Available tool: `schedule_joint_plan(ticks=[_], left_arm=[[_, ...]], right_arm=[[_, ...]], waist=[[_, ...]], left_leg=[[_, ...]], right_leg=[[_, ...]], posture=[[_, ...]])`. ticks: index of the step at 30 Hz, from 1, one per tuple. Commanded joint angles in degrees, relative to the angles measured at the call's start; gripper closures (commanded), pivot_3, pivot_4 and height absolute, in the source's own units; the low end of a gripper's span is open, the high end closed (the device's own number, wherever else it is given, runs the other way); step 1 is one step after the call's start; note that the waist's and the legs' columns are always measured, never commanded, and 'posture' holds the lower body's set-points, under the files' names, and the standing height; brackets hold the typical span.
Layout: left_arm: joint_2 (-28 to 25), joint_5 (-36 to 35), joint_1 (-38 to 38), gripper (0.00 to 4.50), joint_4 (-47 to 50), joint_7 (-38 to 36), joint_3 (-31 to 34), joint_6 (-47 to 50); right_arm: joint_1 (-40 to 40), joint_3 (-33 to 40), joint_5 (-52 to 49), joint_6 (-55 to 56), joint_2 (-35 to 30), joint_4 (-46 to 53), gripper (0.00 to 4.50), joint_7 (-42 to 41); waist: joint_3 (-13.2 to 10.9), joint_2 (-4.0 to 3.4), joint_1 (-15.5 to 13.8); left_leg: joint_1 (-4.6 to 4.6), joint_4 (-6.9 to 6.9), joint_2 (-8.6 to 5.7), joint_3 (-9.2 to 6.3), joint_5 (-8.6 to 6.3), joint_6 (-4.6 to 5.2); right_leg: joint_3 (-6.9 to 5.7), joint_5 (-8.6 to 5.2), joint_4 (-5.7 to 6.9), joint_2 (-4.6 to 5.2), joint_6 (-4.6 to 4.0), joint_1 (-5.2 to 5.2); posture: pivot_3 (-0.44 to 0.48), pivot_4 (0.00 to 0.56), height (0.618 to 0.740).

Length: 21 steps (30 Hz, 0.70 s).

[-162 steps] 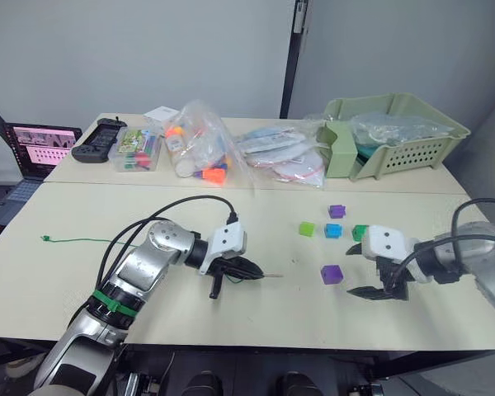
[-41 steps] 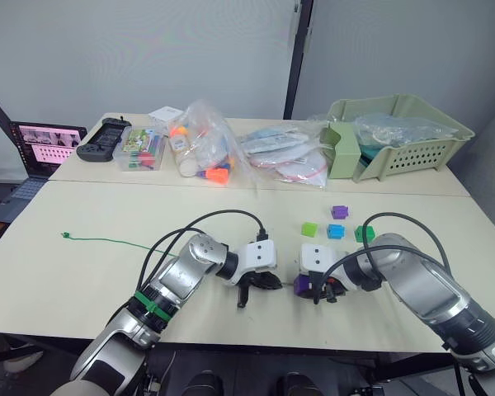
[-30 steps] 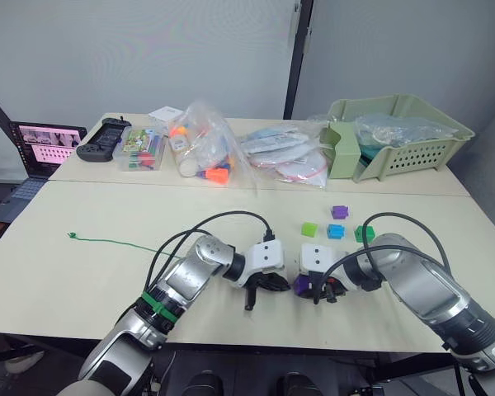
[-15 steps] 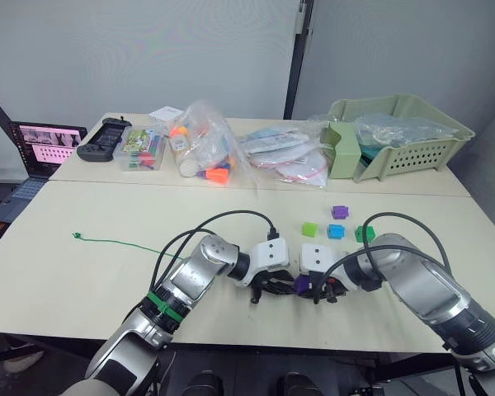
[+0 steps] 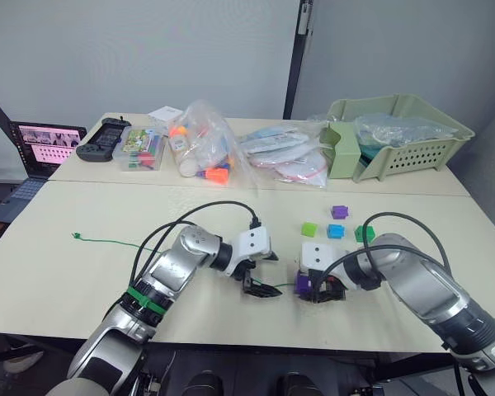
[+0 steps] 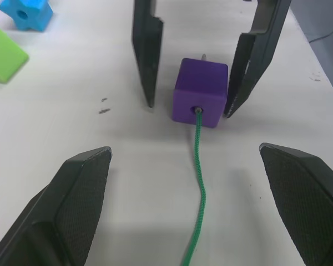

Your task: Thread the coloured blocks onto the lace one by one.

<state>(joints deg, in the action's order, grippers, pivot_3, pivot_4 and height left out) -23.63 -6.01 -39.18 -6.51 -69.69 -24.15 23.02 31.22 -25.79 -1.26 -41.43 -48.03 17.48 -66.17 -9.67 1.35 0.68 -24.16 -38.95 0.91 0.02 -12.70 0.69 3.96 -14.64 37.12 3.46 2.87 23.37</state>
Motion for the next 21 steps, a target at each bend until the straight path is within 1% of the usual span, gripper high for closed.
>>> schedule_joint_plan(ticks=[1,2,5,7,10,12,14,16,21], left_arm=[[-0.3,-1.4,-1.2,0.0,1.2,-1.9,1.2,-3.1],[-0.2,-1.6,-1.2,0.0,1.0,-2.2,1.3,-4.0],[0.1,-1.7,-1.2,0.0,0.3,-2.6,1.1,-5.9],[0.5,-1.5,-1.3,0.0,-0.4,-2.9,0.9,-7.3],[1.7,-1.0,-1.8,0.0,-2.6,-3.1,0.6,-10.0],[3.1,-0.3,-2.8,0.0,-5.5,-3.2,0.0,-12.9],[4.7,0.0,-3.6,0.0,-7.9,-3.4,-0.4,-15.1],[6.4,0.3,-4.2,0.0,-9.8,-3.7,-1.0,-16.8],[9.2,1.5,-5.5,0.0,-13.4,-4.5,-2.4,-20.1]], right_arm=[[0.2,3.2,-1.2,-0.7,-2.0,2.8,0.17,-0.5],[-0.1,4.4,-1.8,-1.1,-2.7,3.7,0.03,-0.5],[-1.3,7.3,-3.7,-2.1,-4.5,5.9,0.03,-0.7],[-2.8,10.4,-6.2,-3.1,-5.8,8.0,0.03,-1.2],[-8.5,18.9,-10.3,-2.6,-9.3,12.1,0.03,-2.1],[-13.4,25.4,-13.3,-4.9,-11.0,16.1,0.03,-1.9],[-16.9,29.3,-15.5,-7.4,-12.1,19.3,0.03,-1.2],[-19.8,31.9,-17.0,-10.0,-12.5,22.1,0.03,0.2],[-23.2,35.1,-19.1,-13.9,-13.0,26.0,0.03,4.1]], waist=[[0.0,0.0,-0.1],[0.0,0.0,-0.2],[0.0,0.0,-0.2],[0.0,0.0,-0.2],[0.0,0.0,-0.6],[0.0,0.01,-0.9],[0.0,0.01,-1.0],[0.0,0.01,-1.1],[0.0,0.01,-1.0]], left_leg=[[0.0,0.0,0.0,0.0,0.0,0.0],[-0.01,0.0,-0.01,0.0,0.0,0.0],[-0.03,0.0,-0.01,0.0,0.0,0.0],[-0.02,0.0,0.0,-0.01,0.0,0.0],[-0.05,0.0,-0.01,-0.02,0.0,0.0],[-0.07,0.0,-0.04,-0.02,0.0,0.0],[-0.06,-0.01,-0.03,-0.01,0.0,0.0],[-0.04,-0.02,-0.01,0.0,0.0,0.0],[-0.03,-0.03,-0.01,0.02,0.0,0.0]], right_leg=[[0.0,0.0,0.0,0.0,0.0,0.0],[0.0,0.0,0.0,0.01,0.0,0.0],[0.0,0.0,-0.02,0.02,0.0,0.0],[-0.01,0.0,-0.02,0.01,0.0,0.0],[-0.01,0.0,-0.03,0.01,0.0,0.0],[-0.01,0.0,-0.06,0.02,0.0,-0.01],[0.0,0.0,-0.06,0.02,0.01,-0.02],[0.0,0.0,-0.07,0.01,0.01,-0.04],[0.02,-0.01,-0.08,0.0,0.02,-0.04]], posture=[[0.0,0.15,0.737],[0.0,0.15,0.737],[0.0,0.15,0.737],[0.0,0.15,0.737],[0.0,0.15,0.737],[0.0,0.15,0.737],[0.0,0.15,0.737],[0.0,0.15,0.737],[0.0,0.15,0.737]])
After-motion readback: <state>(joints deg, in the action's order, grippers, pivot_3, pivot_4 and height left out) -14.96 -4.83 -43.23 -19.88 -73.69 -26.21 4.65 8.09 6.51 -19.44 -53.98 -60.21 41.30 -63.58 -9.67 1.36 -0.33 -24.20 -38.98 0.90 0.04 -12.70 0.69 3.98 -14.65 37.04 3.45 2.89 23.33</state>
